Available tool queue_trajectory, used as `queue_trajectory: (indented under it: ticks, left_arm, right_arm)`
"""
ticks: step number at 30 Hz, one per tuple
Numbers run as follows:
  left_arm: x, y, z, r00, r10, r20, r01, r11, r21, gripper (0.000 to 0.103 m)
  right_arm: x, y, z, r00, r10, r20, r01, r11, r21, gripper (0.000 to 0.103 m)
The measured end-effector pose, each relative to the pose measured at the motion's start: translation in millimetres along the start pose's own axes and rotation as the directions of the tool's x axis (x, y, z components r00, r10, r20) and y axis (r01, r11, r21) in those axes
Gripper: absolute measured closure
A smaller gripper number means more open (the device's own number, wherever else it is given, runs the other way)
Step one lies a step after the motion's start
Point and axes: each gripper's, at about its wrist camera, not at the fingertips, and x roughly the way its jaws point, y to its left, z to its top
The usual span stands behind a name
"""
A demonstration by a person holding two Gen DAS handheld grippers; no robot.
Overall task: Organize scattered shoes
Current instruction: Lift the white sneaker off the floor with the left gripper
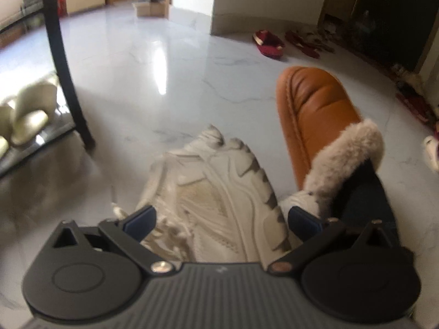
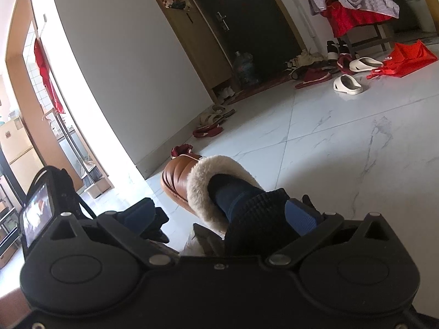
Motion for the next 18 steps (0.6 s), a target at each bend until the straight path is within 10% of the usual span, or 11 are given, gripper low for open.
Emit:
queue_trajectory:
  ticks: [12,18]
  left_arm:
    - [-8.5,27.8,-7.4,0.990,-0.141,-0.029,0.138,0.987,-0.080,0.042]
    - [-16.0,36.3,-9.5,0.988,-0.151,-0.025,0.150,0.987,-0.050,0.045]
  right_arm:
    - [2.0,-0.8,-1.0,1.000,0.006,-0.003,-0.006,1.000,-0.004,0.000]
    - [2.4,2.9,-4.7,1.000,0.004,-0.006,-0.004,1.000,-0.023,0.000]
